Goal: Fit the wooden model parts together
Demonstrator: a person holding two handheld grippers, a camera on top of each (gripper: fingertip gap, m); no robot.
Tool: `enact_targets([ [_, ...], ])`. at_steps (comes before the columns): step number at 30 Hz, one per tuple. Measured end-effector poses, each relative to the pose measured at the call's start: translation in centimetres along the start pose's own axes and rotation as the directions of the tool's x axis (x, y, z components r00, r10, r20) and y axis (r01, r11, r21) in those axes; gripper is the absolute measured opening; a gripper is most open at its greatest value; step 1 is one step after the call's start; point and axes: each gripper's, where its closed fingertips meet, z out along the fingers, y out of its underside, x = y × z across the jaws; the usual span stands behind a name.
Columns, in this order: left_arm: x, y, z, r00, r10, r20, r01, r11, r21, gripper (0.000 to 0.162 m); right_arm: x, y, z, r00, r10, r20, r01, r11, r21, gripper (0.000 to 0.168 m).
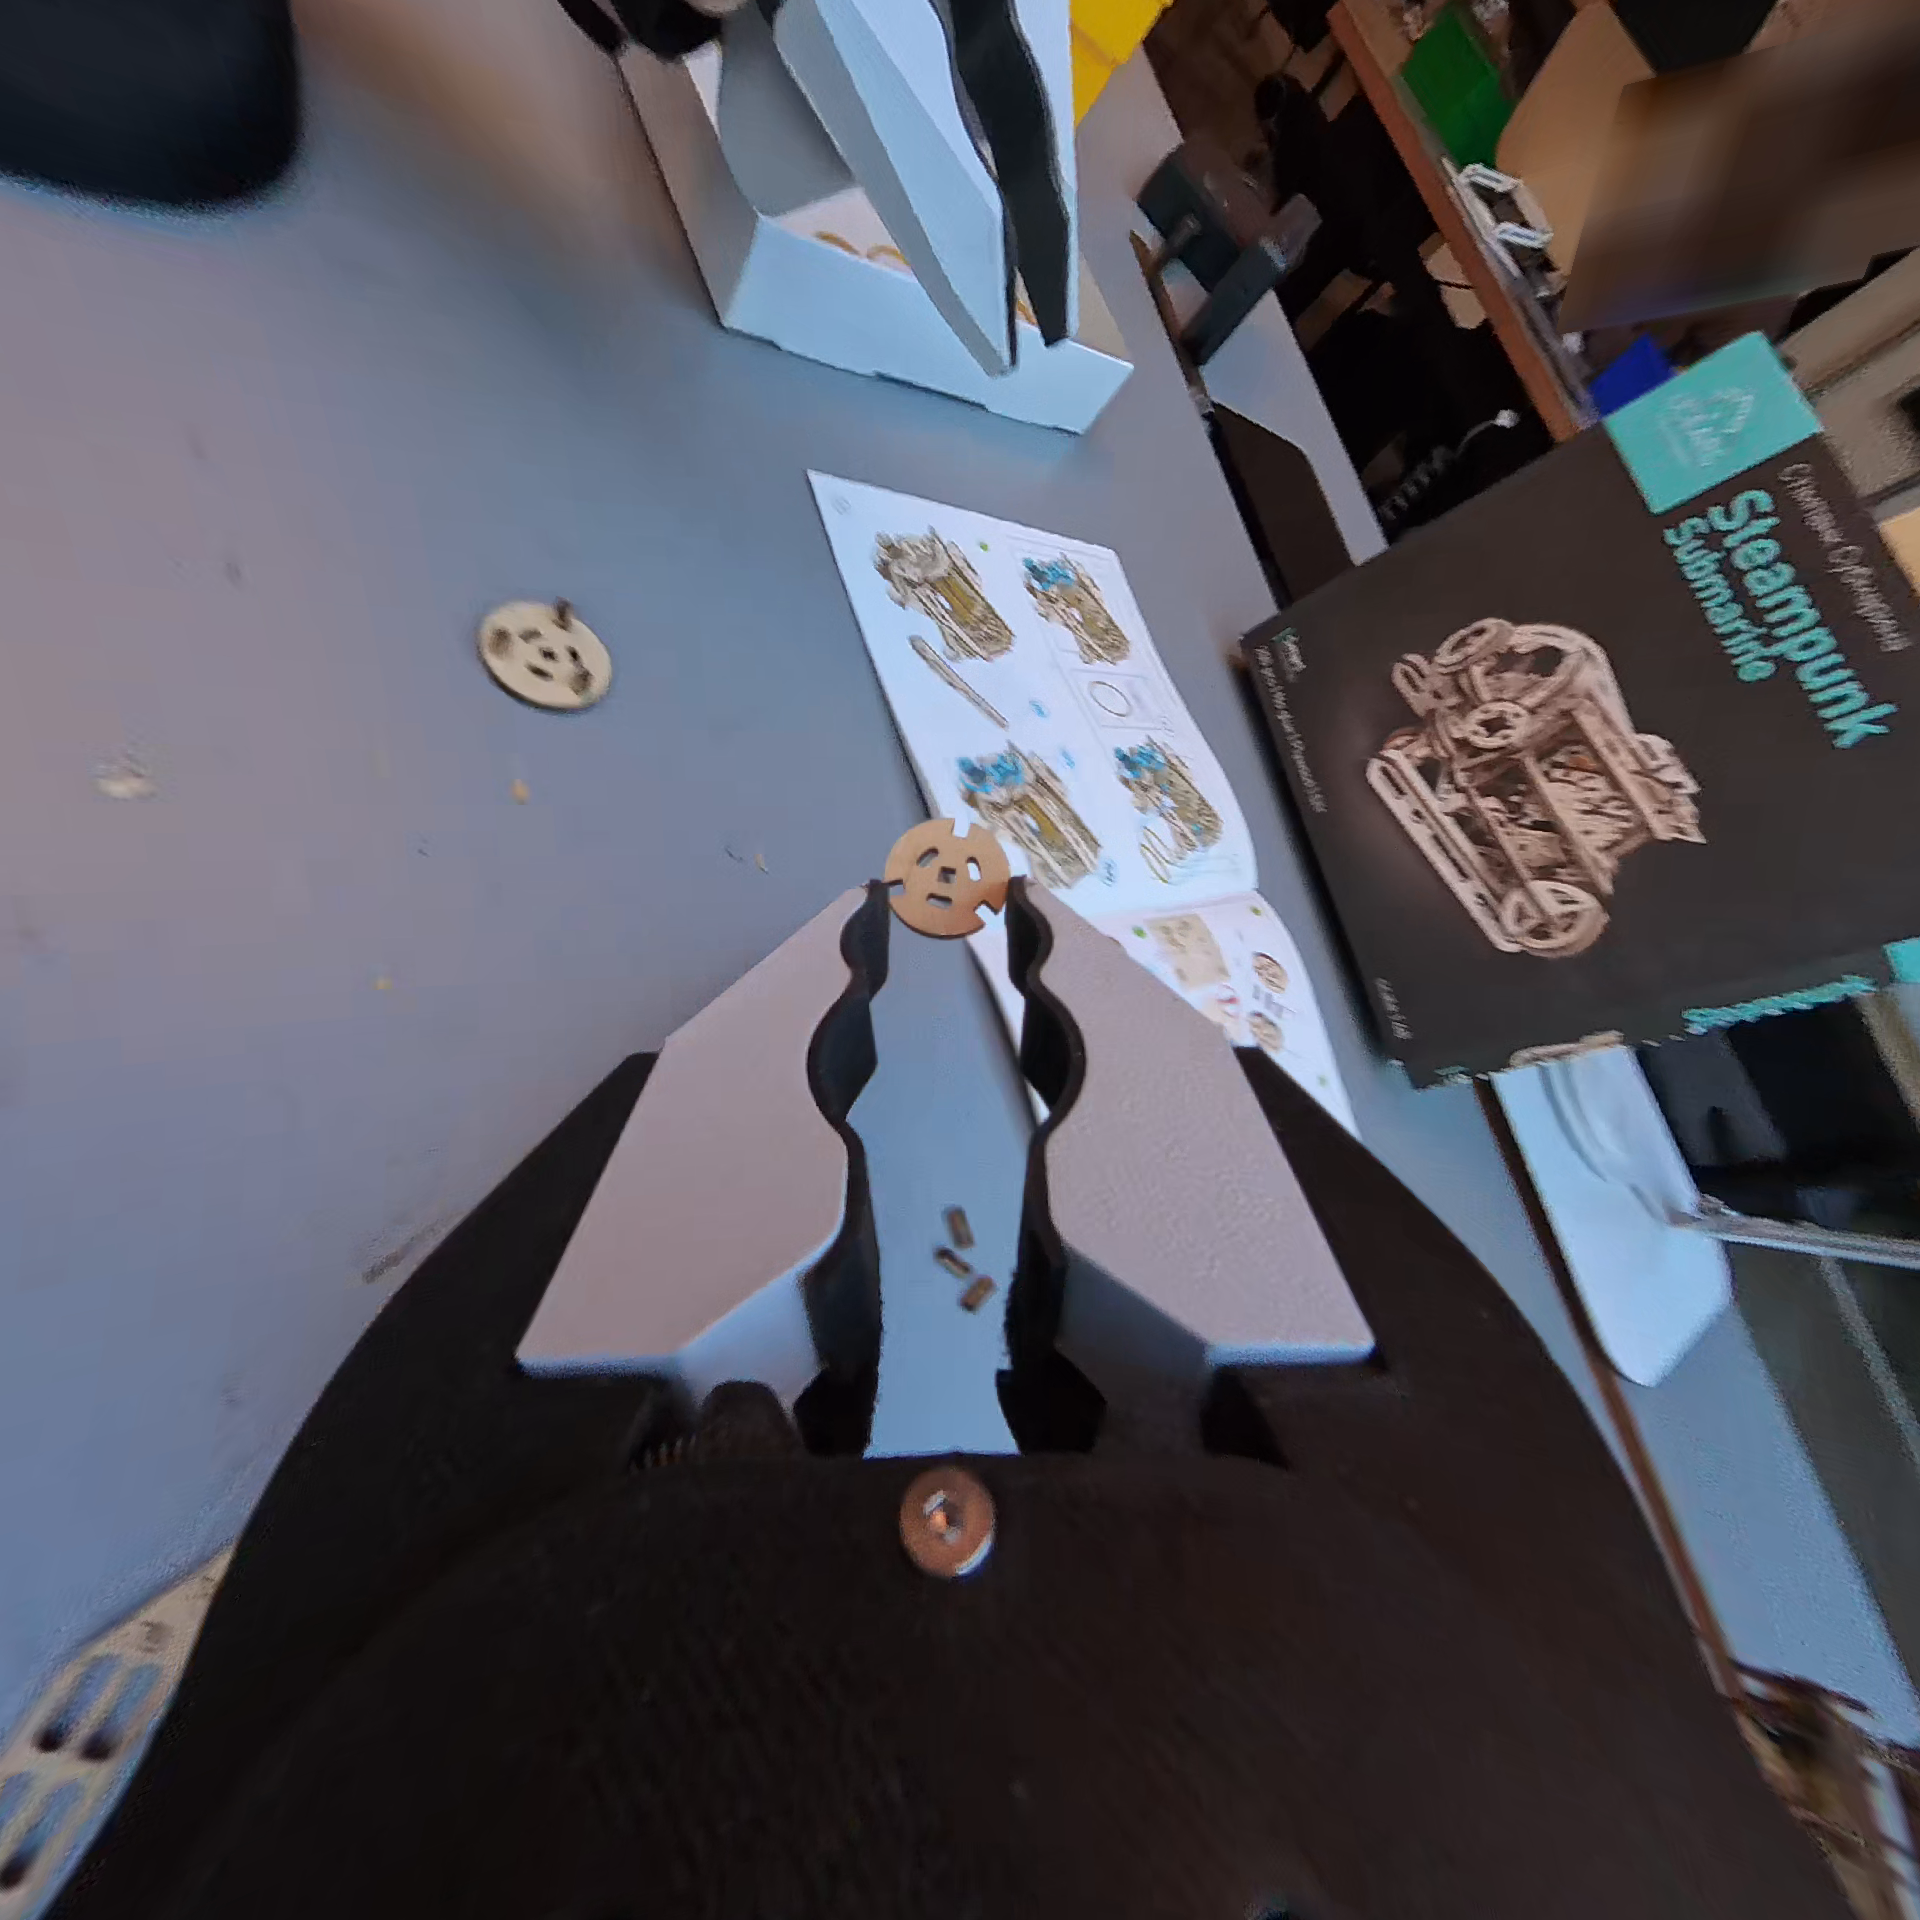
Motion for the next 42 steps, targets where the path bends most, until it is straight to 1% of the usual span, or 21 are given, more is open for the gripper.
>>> enact_targets([
  [3, 0.1, 0.0, -0.1, 1.0, 0.004, -0.002, -0.004, 1.0, -0.004, 0.017, -2.7, -2.2, 0.7, 0.978, 0.129, 0.162, -0.136, 0.99, 0.037, 0.022],
  [6, 0.0, 0.4, 0.0, 1.0, -0.006, -0.008, 0.005, 1.0, -0.015, 0.017, -5.0, -4.0, 1.6, 0.912, 0.254, 0.323, -0.274, 0.962, 0.016, 0.022],
  [9, 0.2, 0.4, 0.0, 1.0, -0.012, -0.02, 0.012, 1.0, -0.024, 0.018, -5.8, -4.9, 2.4, 0.888, 0.252, 0.385, -0.272, 0.962, -0.002, 0.021],
  [11, 0.5, -0.7, -0.6, 0.999, -0.043, -0.027, 0.042, 0.999, -0.029, 0.018, -6.4, -4.7, 3.0, 0.877, 0.243, 0.415, -0.247, 0.968, -0.047, 0.022],
  [13, 0.7, -2.5, -1.6, 0.996, -0.082, -0.032, 0.081, 0.997, -0.012, 0.019, -6.8, -4.7, 3.6, 0.873, 0.236, 0.427, -0.228, 0.971, -0.07, 0.022],
  [15, 1.2, -3.1, -2.6, 0.995, -0.083, -0.055, 0.083, 0.997, 0.005, 0.018, -7.2, -4.8, 4.1, 0.871, 0.22, 0.44, -0.206, 0.975, -0.081, 0.022],
  [16, 1.4, -2.8, -2.8, 0.993, -0.091, -0.074, 0.091, 0.996, 0.002, 0.018, -7.4, -4.8, 4.3, 0.87, 0.215, 0.445, -0.196, 0.977, -0.087, 0.022],
  [18, 1.7, -1.5, -3.1, 0.982, -0.153, -0.114, 0.152, 0.988, -0.017, 0.018, -7.8, -5.0, 4.5, 0.858, 0.22, 0.465, -0.201, 0.975, -0.091, 0.022],
  [21, 1.9, 0.2, -2.9, 0.943, -0.289, -0.168, 0.291, 0.957, -0.014, 0.018, -8.2, -4.7, 4.6, 0.846, 0.24, 0.476, -0.211, 0.971, -0.116, 0.021],
  [23, 2.7, 0.8, -2.6, 0.915, -0.338, -0.222, 0.349, 0.937, 0.012, 0.018, -8.2, -4.3, 4.6, 0.851, 0.247, 0.464, -0.211, 0.969, -0.129, 0.021],
  [24, 3.2, 1.4, -2.5, 0.905, -0.348, -0.245, 0.356, 0.934, -0.012, 0.019, -8.2, -4.1, 4.6, 0.85, 0.256, 0.46, -0.216, 0.967, -0.139, 0.021],
  [25, 3.7, 1.9, -2.3, 0.903, -0.341, -0.262, 0.341, 0.939, -0.044, 0.021, -8.2, -4.0, 4.6, 0.847, 0.265, 0.46, -0.226, 0.964, -0.141, 0.021],
  [27, 4.0, 2.6, -1.8, 0.913, -0.312, -0.261, 0.308, 0.95, -0.057, 0.023, -8.4, -3.8, 4.6, 0.839, 0.281, 0.466, -0.24, 0.96, -0.146, 0.021],
  [30, 5.1, 3.5, -1.3, 0.897, -0.317, -0.308, 0.301, 0.948, -0.099, 0.024, -8.4, -3.7, 4.5, 0.84, 0.278, 0.465, -0.238, 0.961, -0.143, 0.021],
  [32, 5.7, 3.8, -1.1, 0.892, -0.307, -0.332, 0.288, 0.952, -0.107, 0.025, -8.3, -3.8, 4.5, 0.839, 0.28, 0.467, -0.246, 0.96, -0.135, 0.021],
  [37, 7.3, 4.1, -1.3, 0.888, -0.226, -0.402, 0.201, 0.974, -0.103, 0.031, -8.1, -3.8, 4.5, 0.834, 0.291, 0.469, -0.259, 0.957, -0.133, 0.021],
  [42, 8.0, 4.2, -1.4, 0.891, -0.18, -0.418, 0.151, 0.983, -0.102, 0.032, -8.3, -3.8, 4.3, 0.833, 0.294, 0.469, -0.26, 0.956, -0.138, 0.021],
])
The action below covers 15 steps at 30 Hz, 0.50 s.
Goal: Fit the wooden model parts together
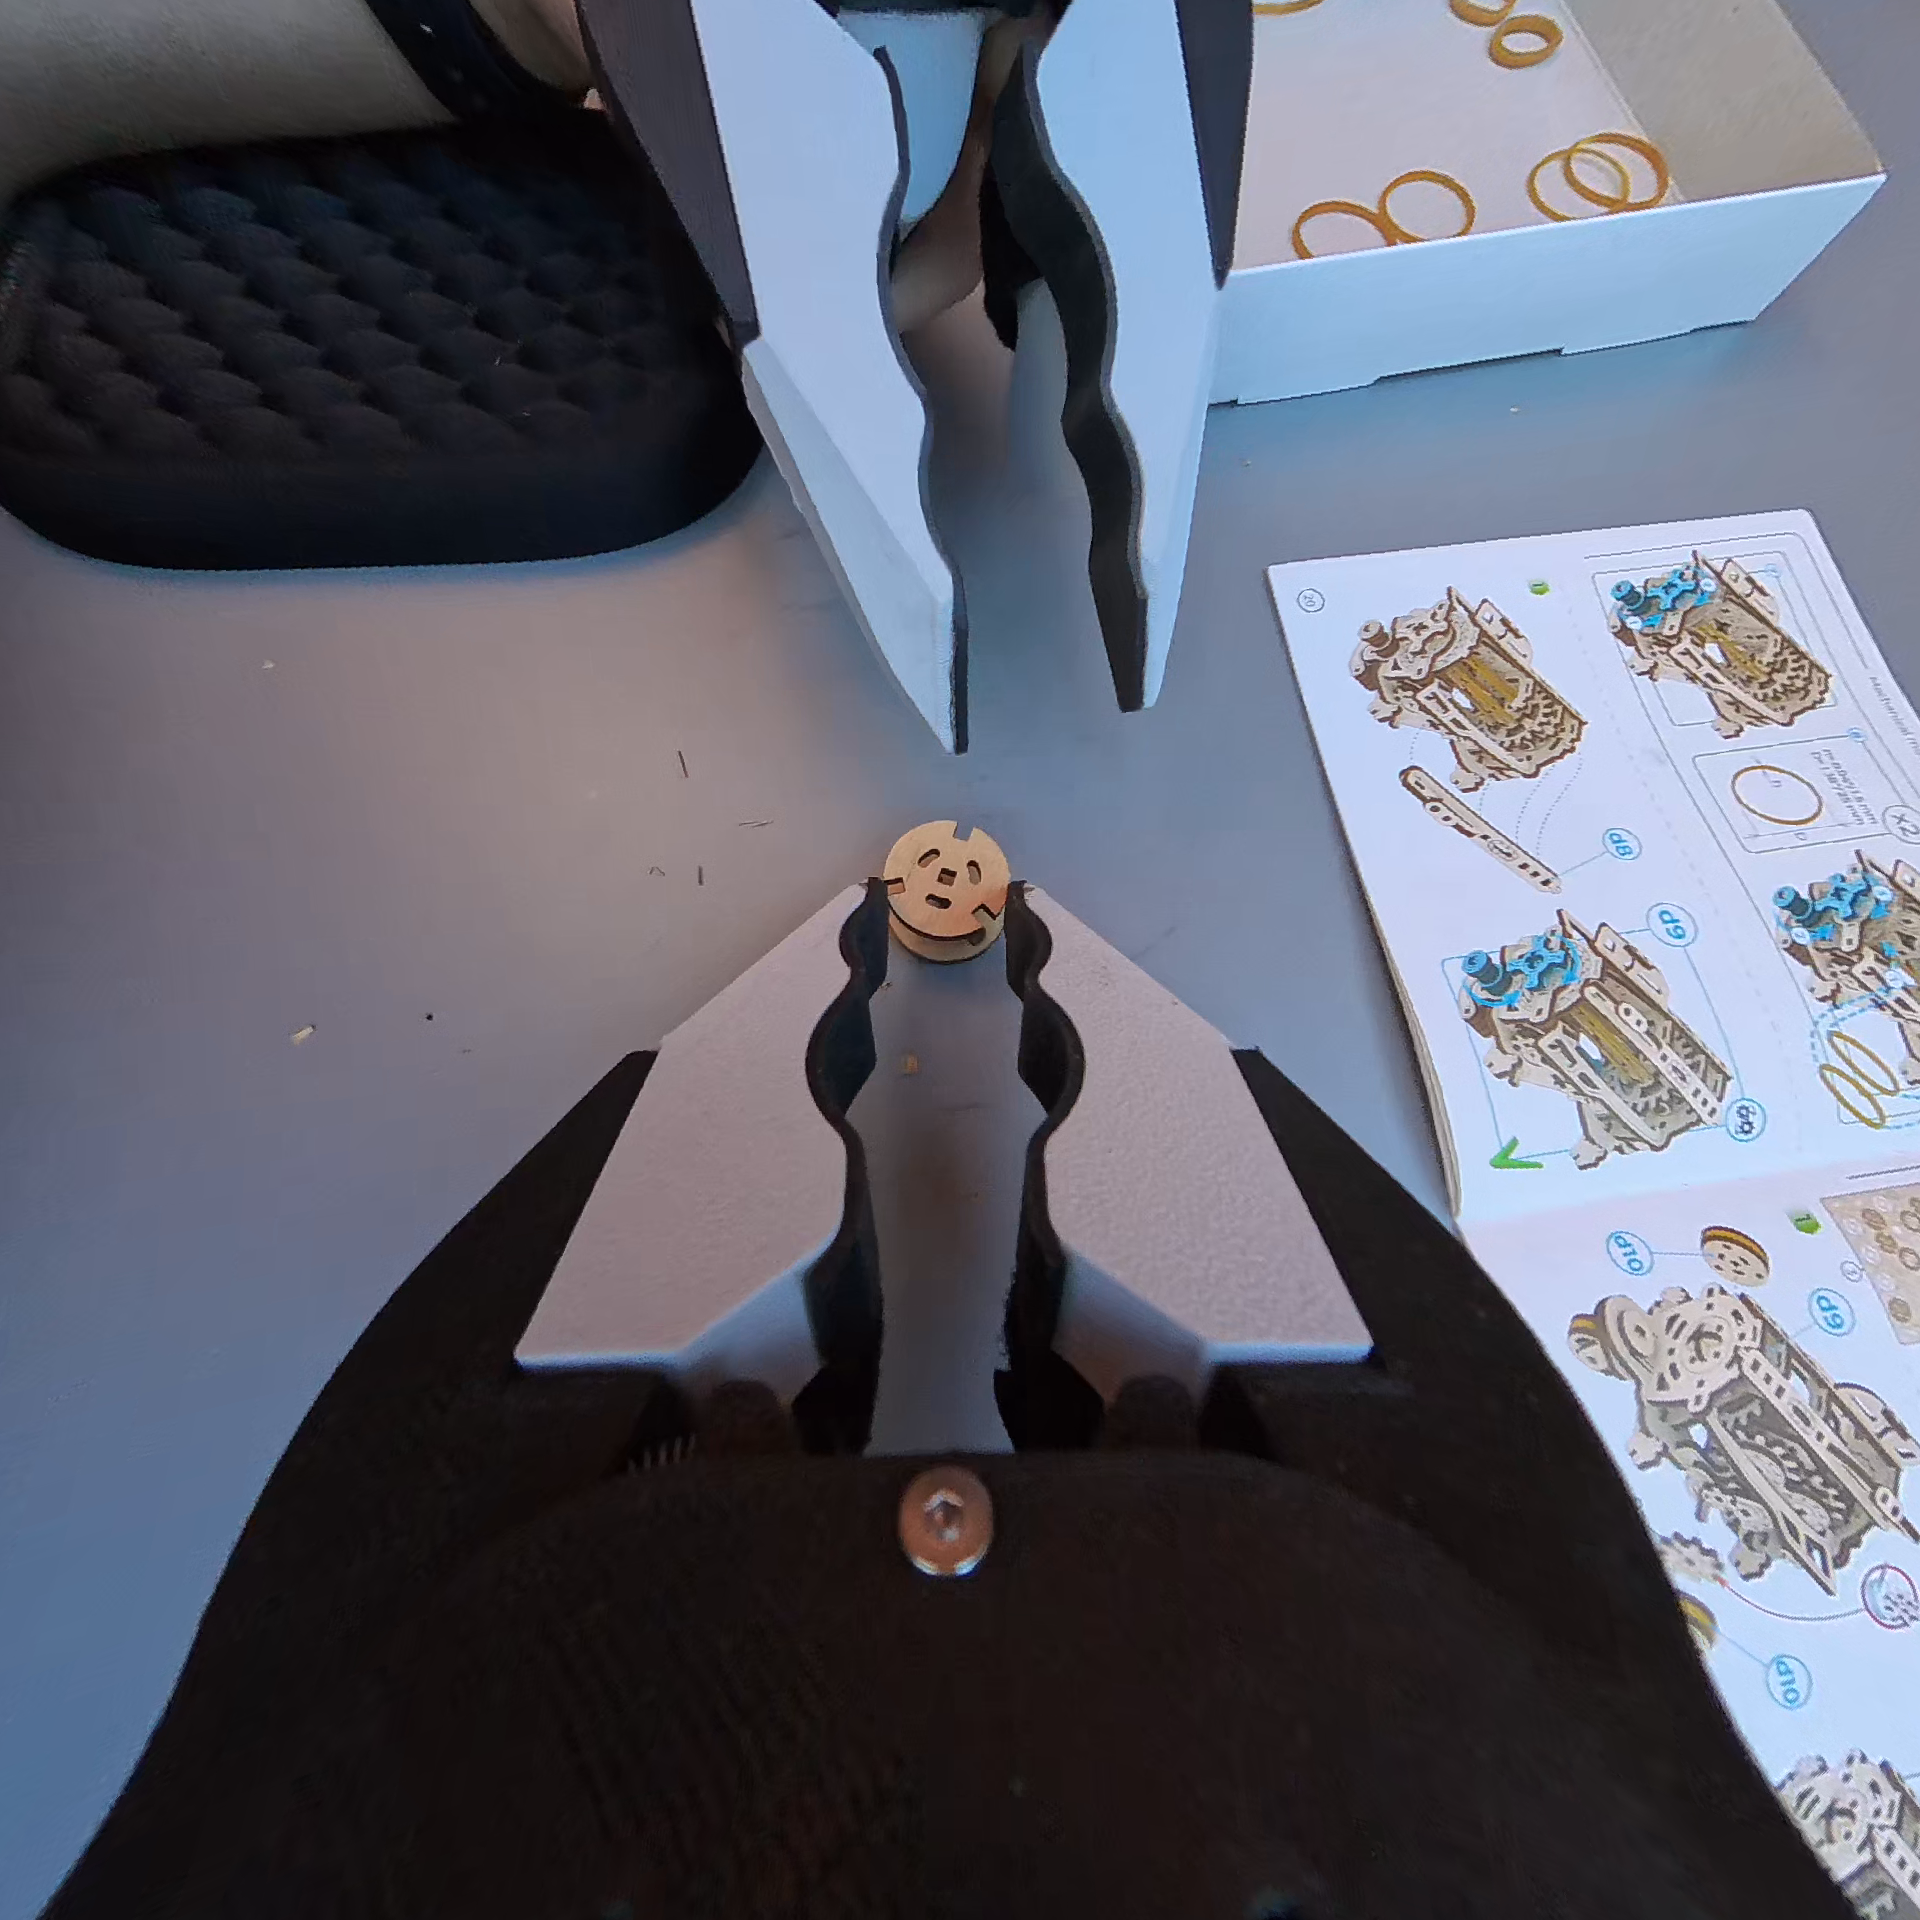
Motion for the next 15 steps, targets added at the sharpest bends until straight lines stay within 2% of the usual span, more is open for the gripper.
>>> enact_targets([
  [7, 0.3, 2.3, 0.8, 0.998, 0.067, 0.016, -0.064, 0.986, -0.156, 0.033, 0.0, 0.2, 0.5, 1.0, -0.019, -0.014, 0.018, 1.0, -0.022, 0.021],
  [15, 0.2, 2.6, 1.1, 0.995, 0.092, 0.039, -0.083, 0.98, -0.181, 0.032, 0.1, 0.4, 0.5, 0.998, -0.047, -0.034, 0.045, 0.998, -0.04, 0.021],
])
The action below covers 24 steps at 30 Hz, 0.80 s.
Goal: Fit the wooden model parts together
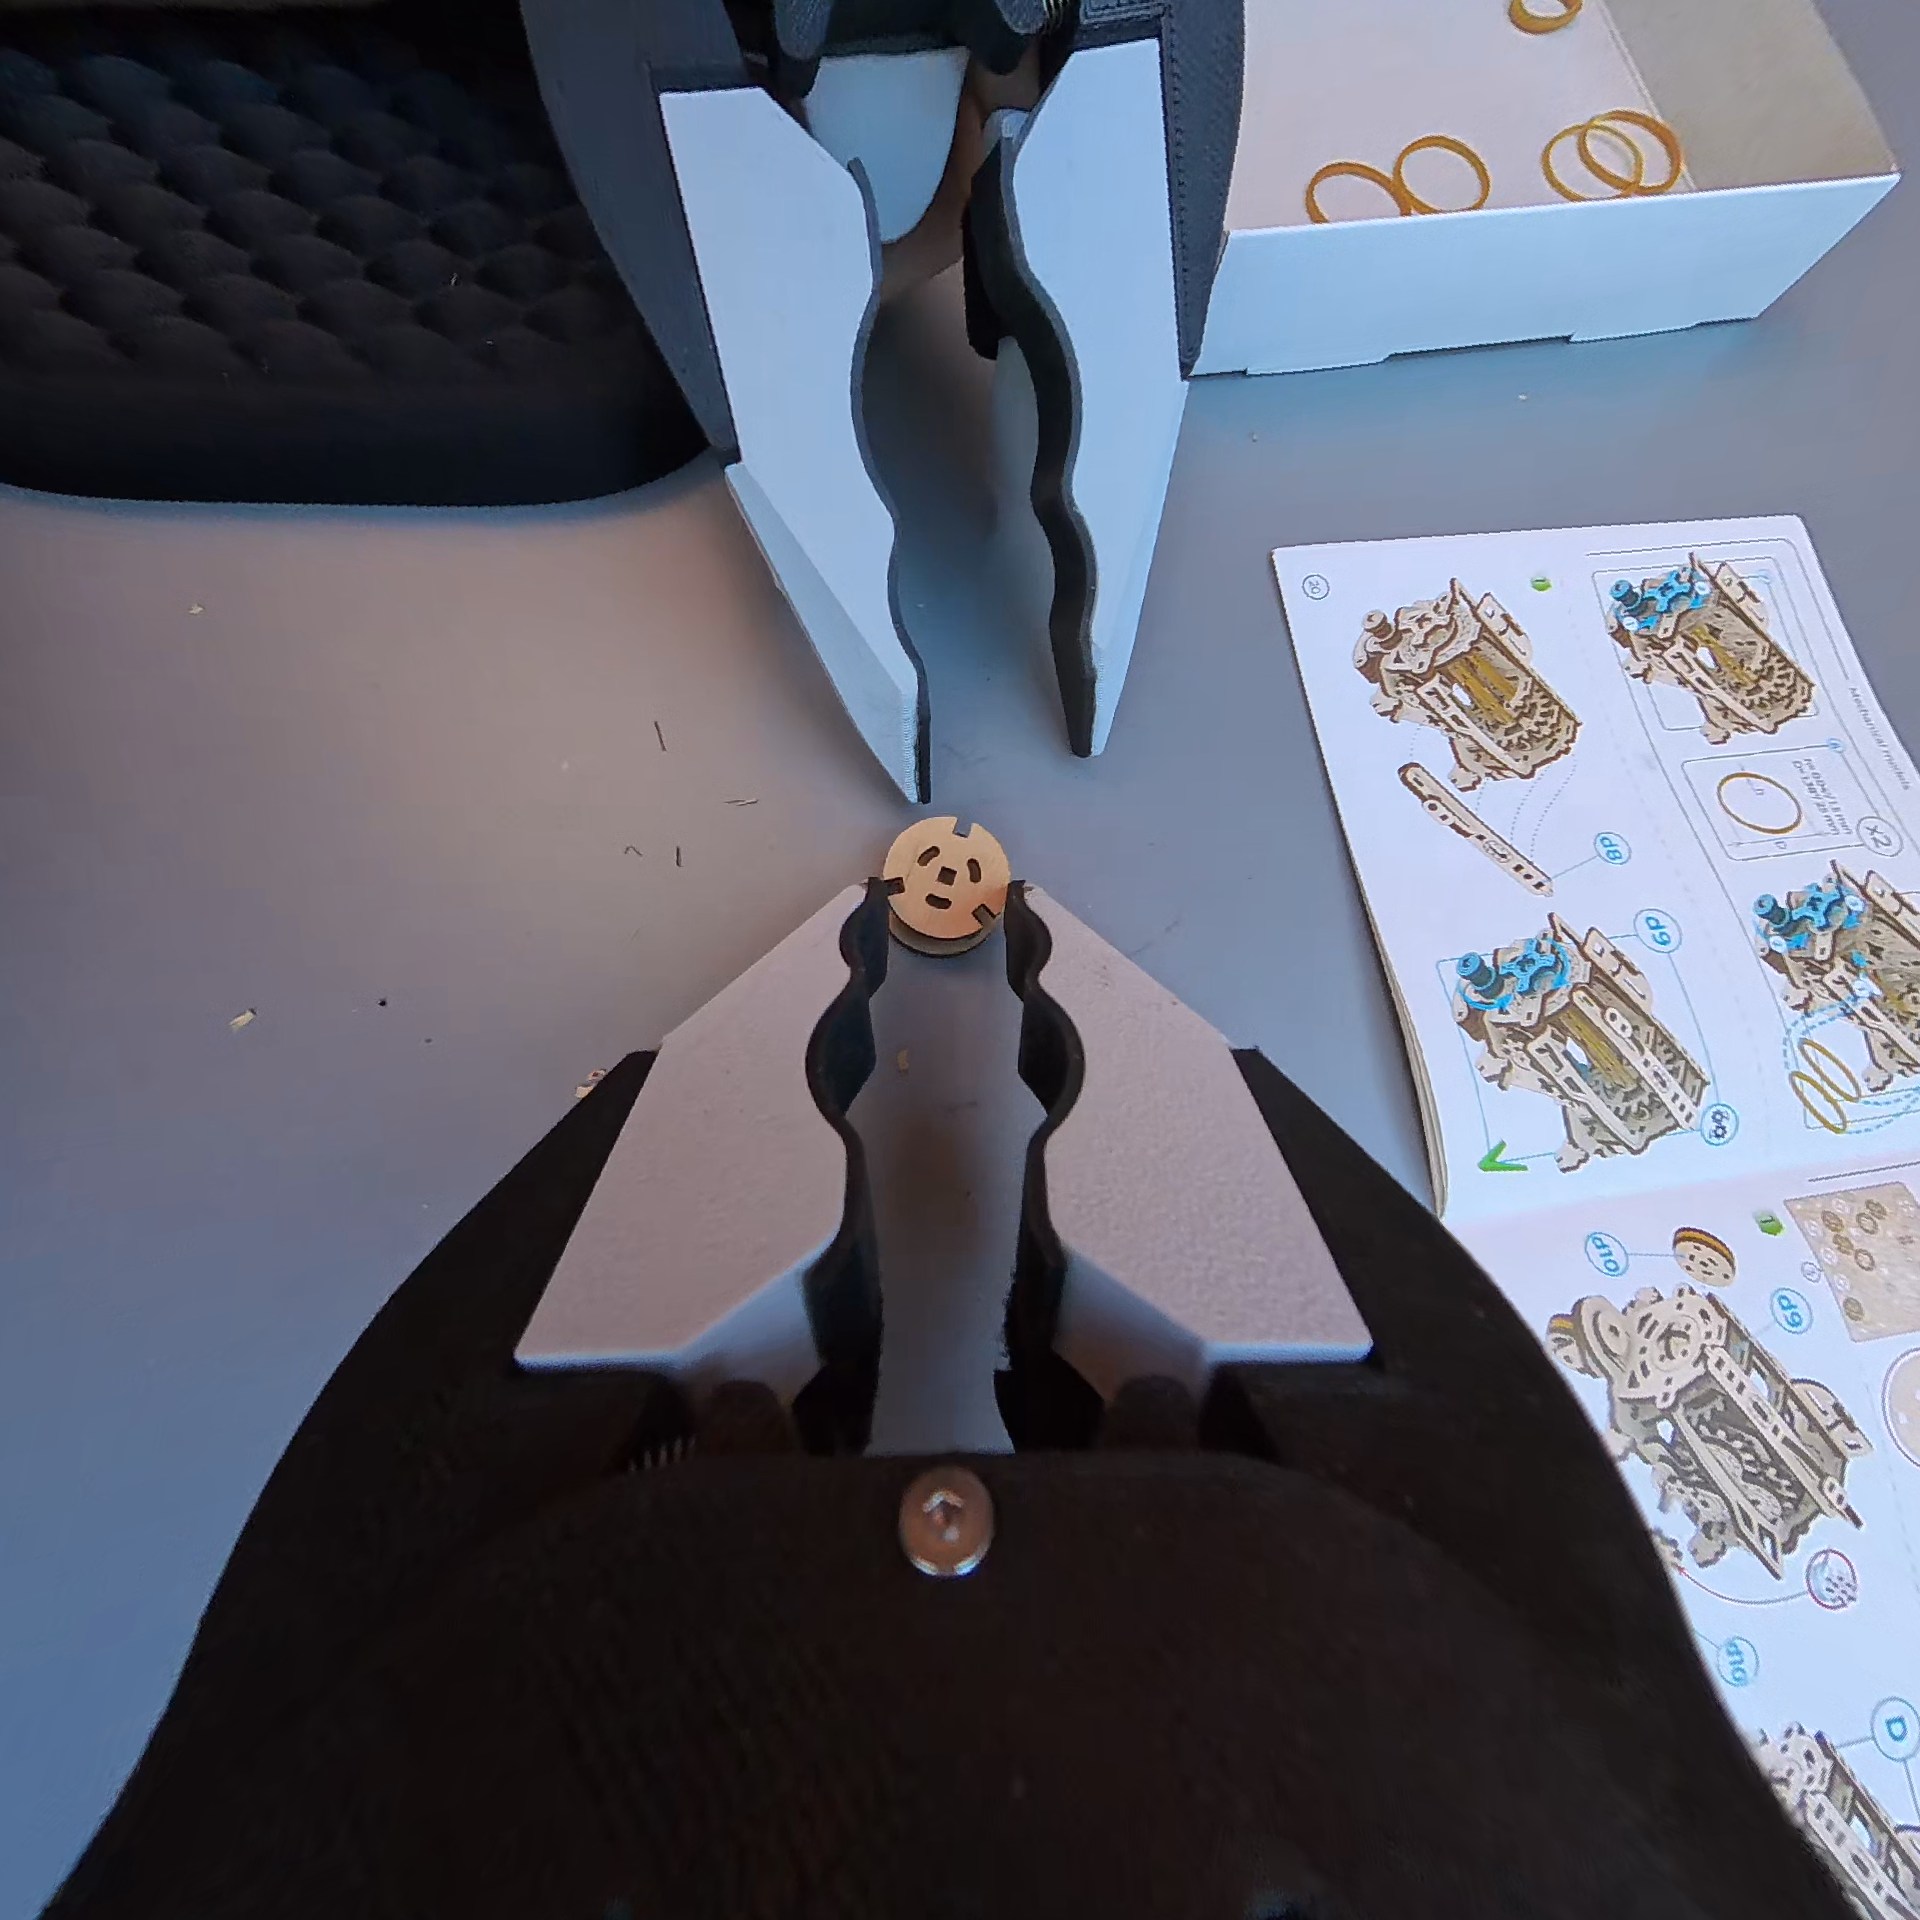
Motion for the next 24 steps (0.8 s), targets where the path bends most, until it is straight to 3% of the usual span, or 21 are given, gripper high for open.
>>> enact_targets([
  [13, 1.1, -1.7, -0.4, 0.997, 0.067, -0.028, -0.063, 0.993, 0.103, 0.031, 0.0, 0.0, 0.0, 0.999, -0.035, -0.019, 0.035, 0.999, -0.006, 0.021],
  [24, 1.2, -1.7, -0.2, 0.997, 0.077, -0.031, -0.074, 0.992, 0.099, 0.028, -0.2, 0.2, 0.0, 0.999, -0.043, -0.018, 0.043, 0.999, -0.022, 0.022],
])
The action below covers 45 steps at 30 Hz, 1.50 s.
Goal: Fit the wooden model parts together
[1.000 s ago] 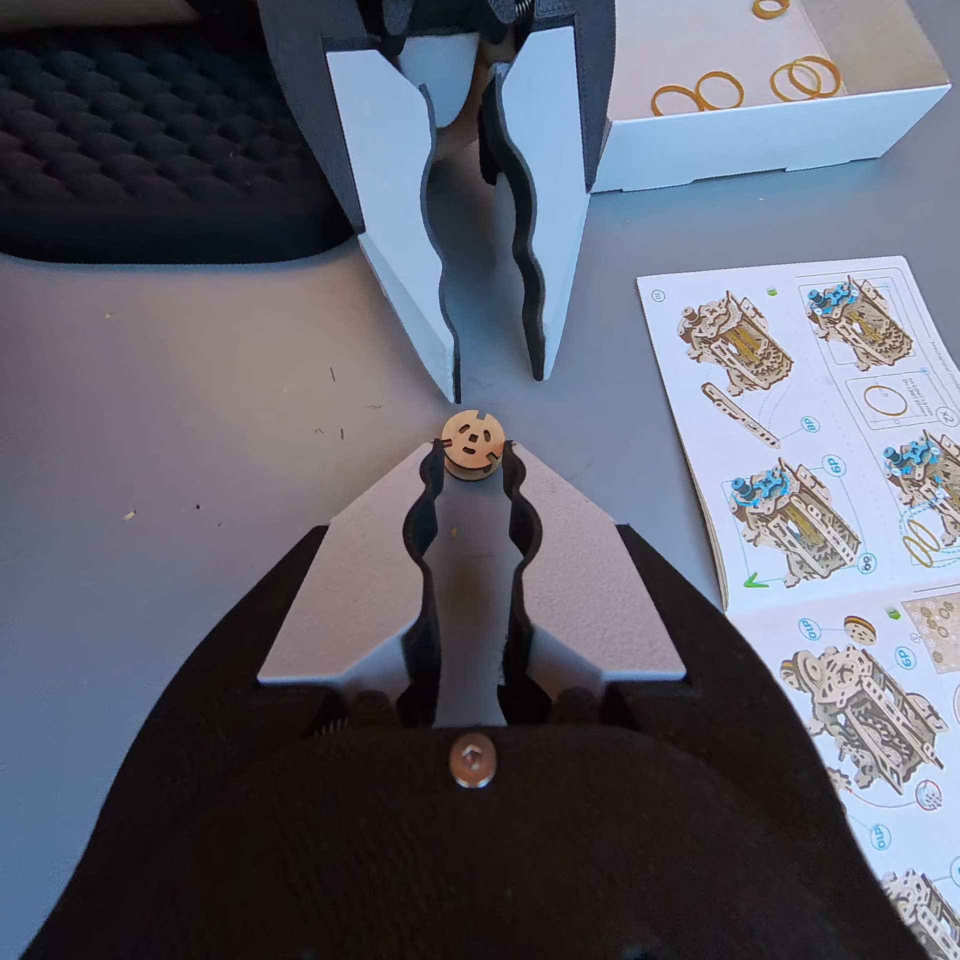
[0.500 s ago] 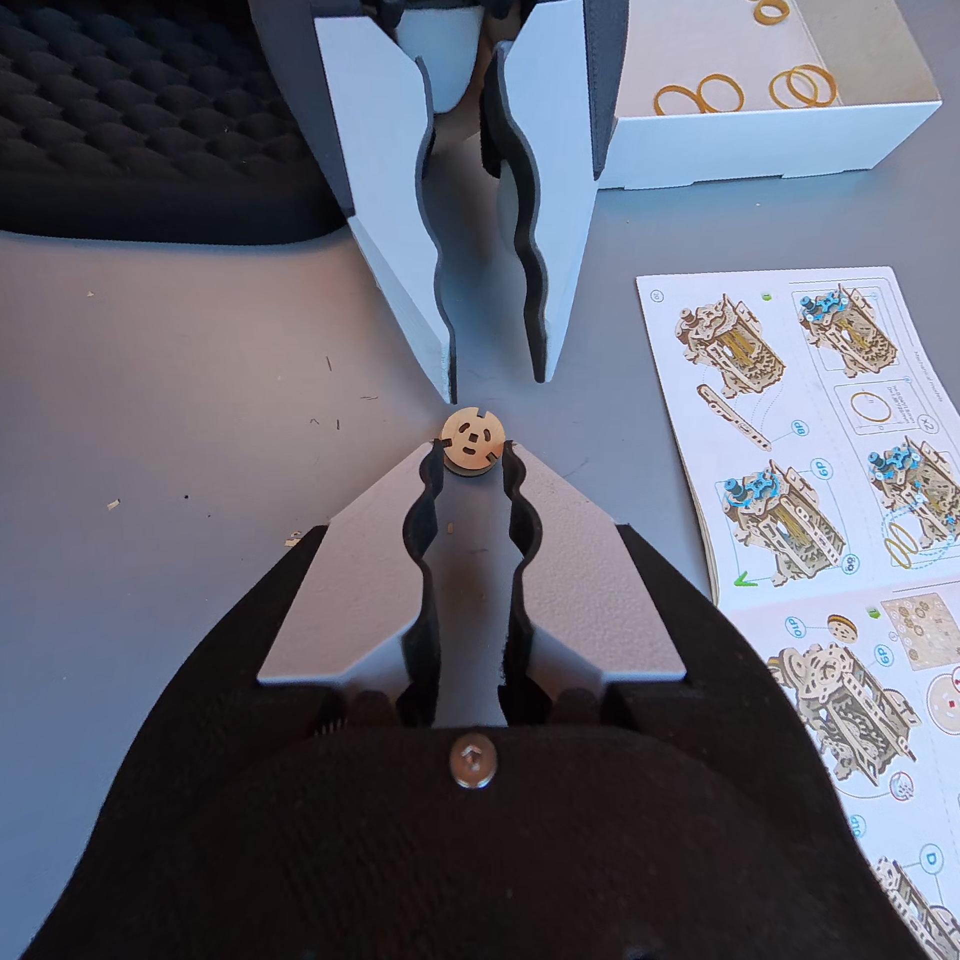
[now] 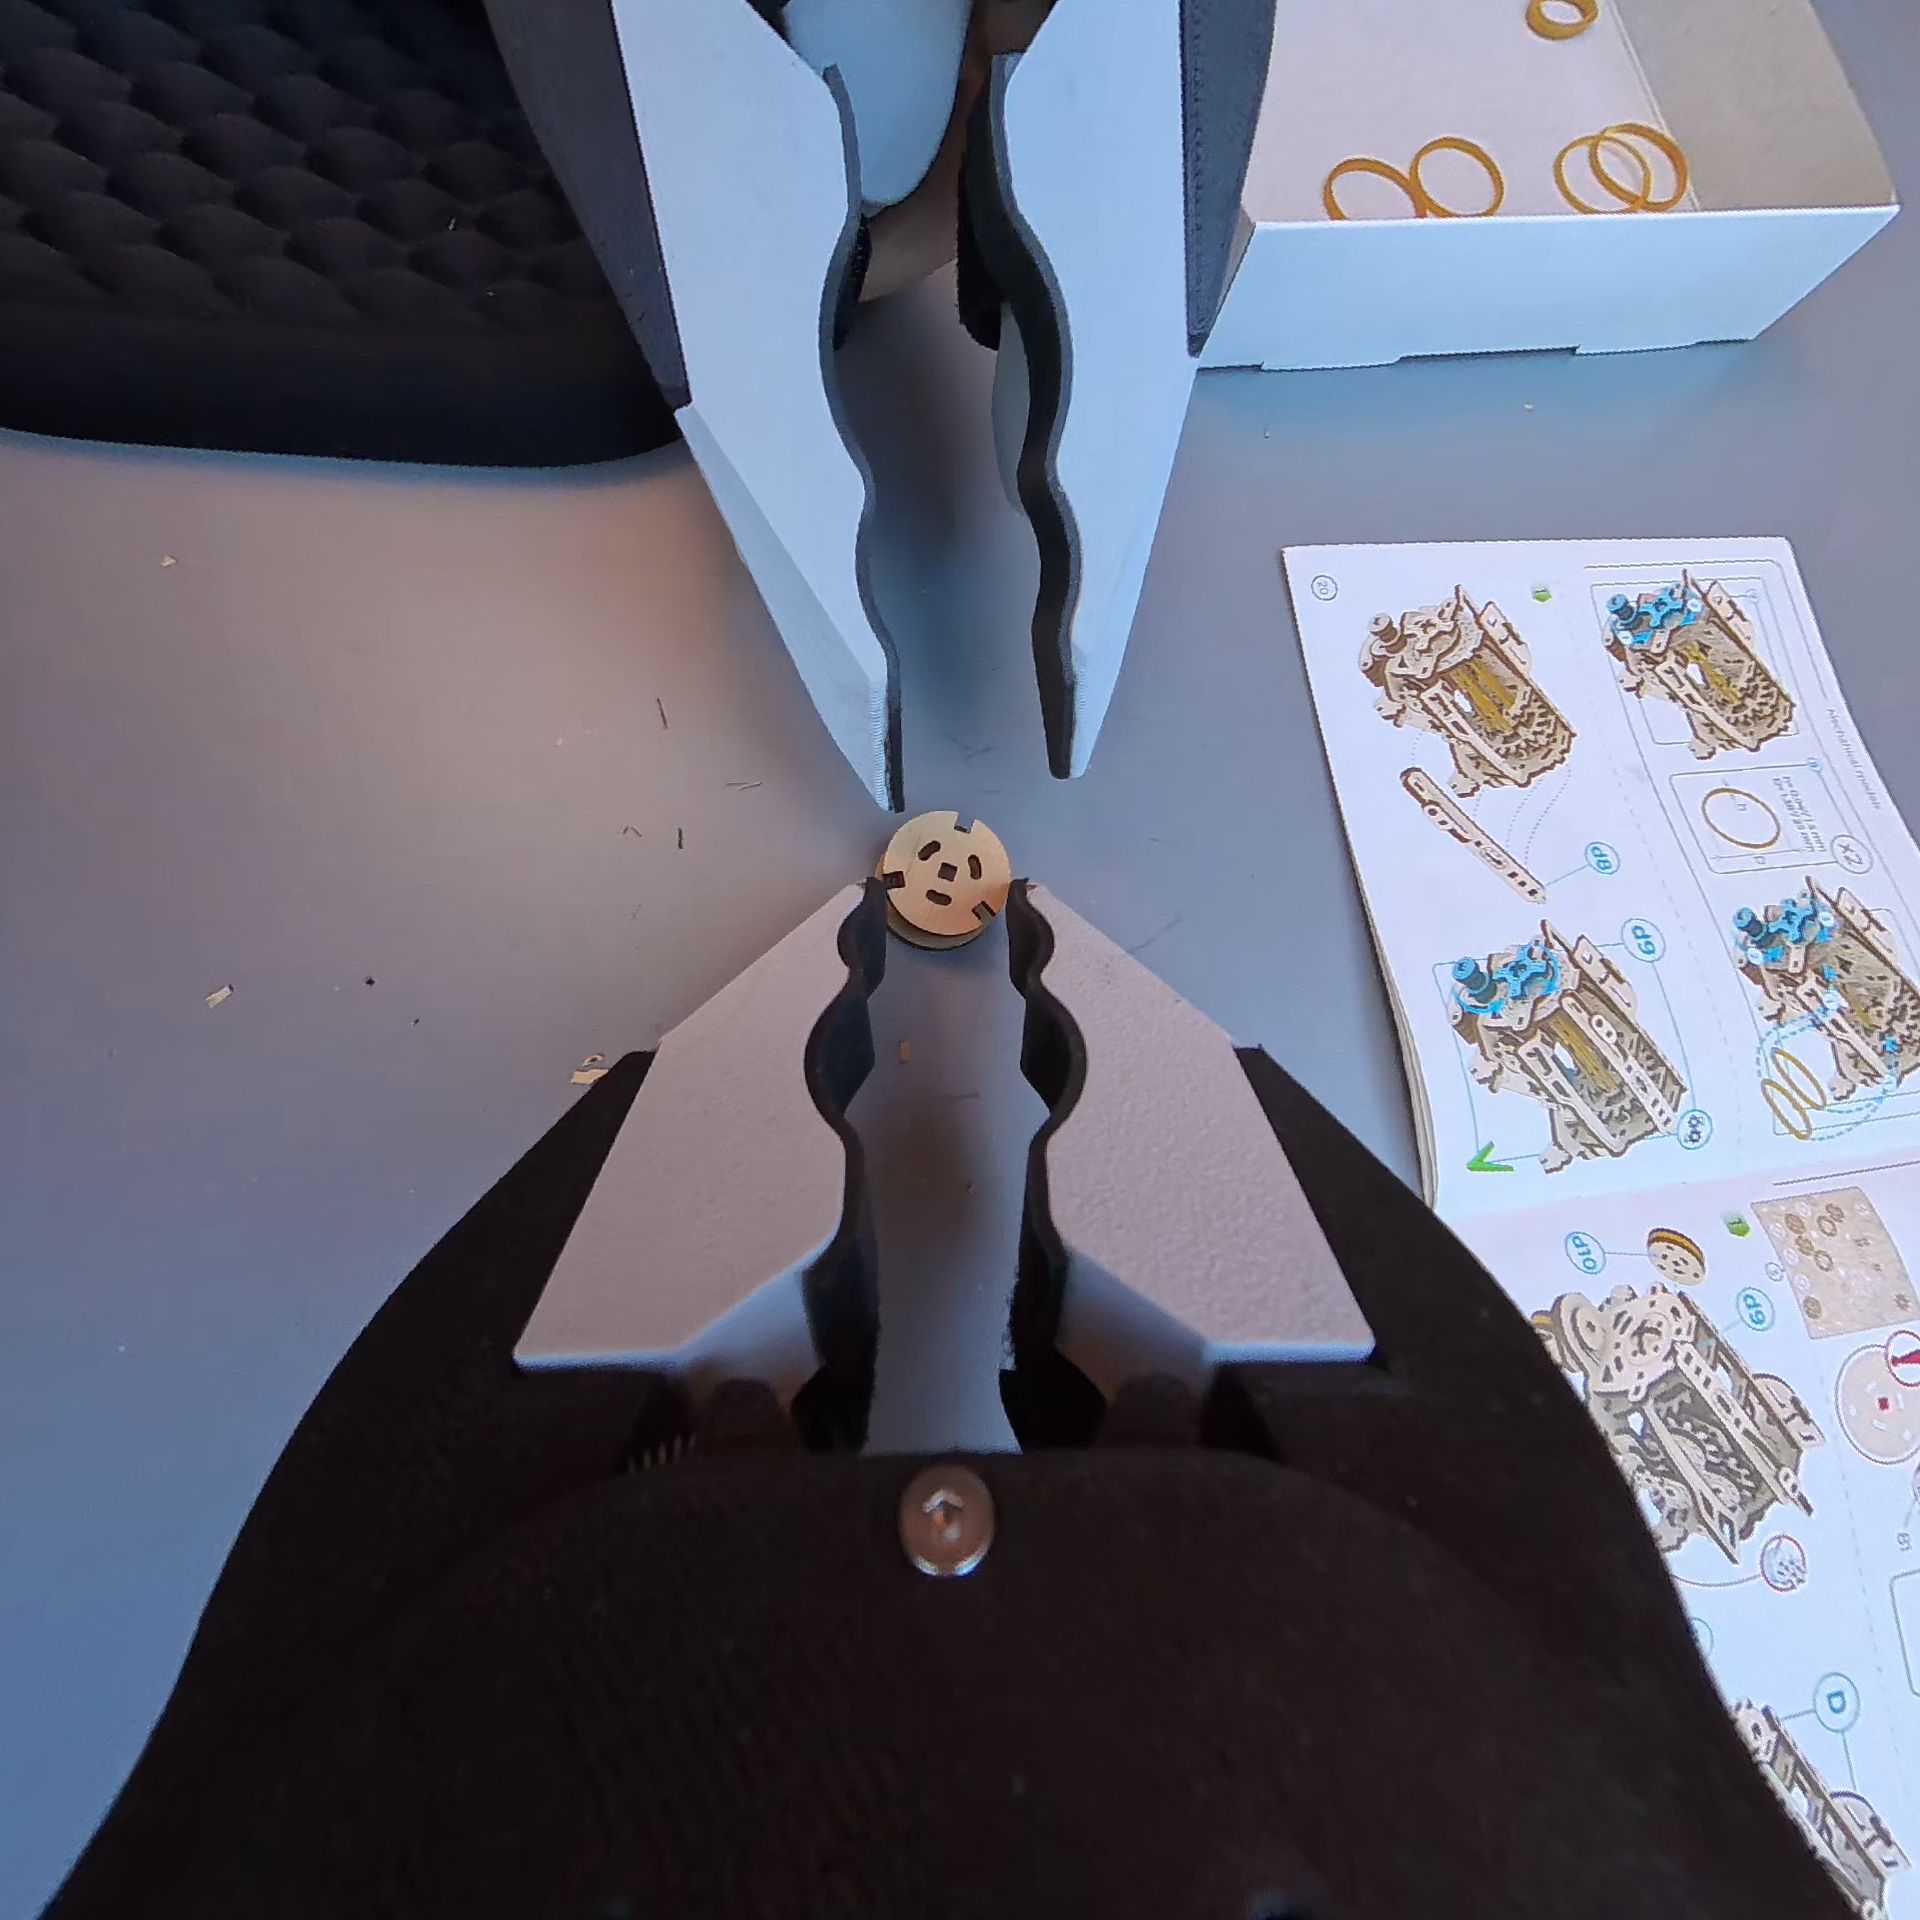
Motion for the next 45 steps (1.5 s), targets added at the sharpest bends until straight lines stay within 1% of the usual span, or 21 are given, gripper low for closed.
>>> enact_targets([
  [8, 0.3, 0.3, 0.2, 1.0, 0.019, -0.006, -0.02, 1.0, -0.021, 0.028, -0.2, 0.0, -0.2, 1.0, -0.007, -0.004, 0.007, 1.0, 0.002, 0.023],
  [12, 0.2, 0.4, 0.3, 1.0, 0.02, -0.001, -0.02, 0.999, -0.029, 0.028, -0.2, 0.2, -0.3, 1.0, -0.011, 0.001, 0.011, 1.0, 0.0, 0.026],
  [15, 0.2, 0.3, 0.2, 1.0, 0.018, -0.001, -0.018, 1.0, -0.023, 0.028, -0.1, -0.3, -0.8, 1.0, -0.011, 0.007, 0.01, 0.999, 0.046, 0.026],
  [17, 0.2, 0.3, 0.2, 1.0, 0.016, -0.002, -0.016, 1.0, -0.022, 0.028, -0.3, -0.9, -1.3, 0.999, 0.014, 0.052, -0.019, 0.994, 0.107, 0.025],
  [20, 0.3, 0.3, 0.2, 1.0, 0.018, -0.003, -0.018, 1.0, -0.022, 0.028, 0.0, -1.4, -1.3, 0.99, 0.088, 0.107, -0.105, 0.98, 0.166, 0.016],
  [22, 0.3, 0.3, 0.2, 1.0, 0.021, -0.005, -0.021, 0.999, -0.026, 0.028, 0.0, -1.6, -1.1, 0.981, 0.128, 0.149, -0.153, 0.974, 0.167, 0.014],
  [23, 0.3, 0.4, 0.2, 1.0, 0.02, -0.004, -0.02, 0.999, -0.028, 0.028, 0.2, -1.6, -0.9, 0.98, 0.135, 0.148, -0.159, 0.974, 0.163, 0.014],
  [25, 0.3, 0.4, 0.2, 1.0, 0.017, -0.003, -0.017, 0.999, -0.028, 0.028, 0.5, -1.5, -0.7, 0.983, 0.132, 0.128, -0.151, 0.976, 0.158, 0.011],
  [28, 0.2, 0.3, 0.2, 1.0, 0.012, -0.002, -0.012, 1.0, -0.026, 0.028, 0.2, -1.3, -0.4, 0.982, 0.126, 0.142, -0.147, 0.978, 0.146, 0.006],
  [31, 0.2, 0.3, 0.2, 1.0, 0.013, -0.002, -0.013, 1.0, -0.027, 0.028, 0.1, -0.4, 0.1, 0.988, 0.097, 0.119, -0.108, 0.99, 0.093, 0.006],
  [32, 0.2, 0.4, 0.2, 1.0, 0.014, -0.002, -0.014, 1.0, -0.028, 0.028, 0.0, -0.5, 0.1, 0.988, 0.09, 0.124, -0.103, 0.989, 0.102, 0.004],
  [40, 0.3, 0.6, 0.4, 1.0, 0.02, 0.001, -0.02, 0.999, -0.045, 0.028, -0.1, -0.5, 0.1, 0.993, 0.05, 0.103, -0.061, 0.993, 0.106, 0.004],
  [45, 0.3, 0.6, 0.4, 1.0, 0.023, 0.002, -0.023, 0.999, -0.049, 0.027, 0.0, -0.7, -0.3, 0.996, 0.017, 0.089, -0.028, 0.991, 0.127, 0.009],
])
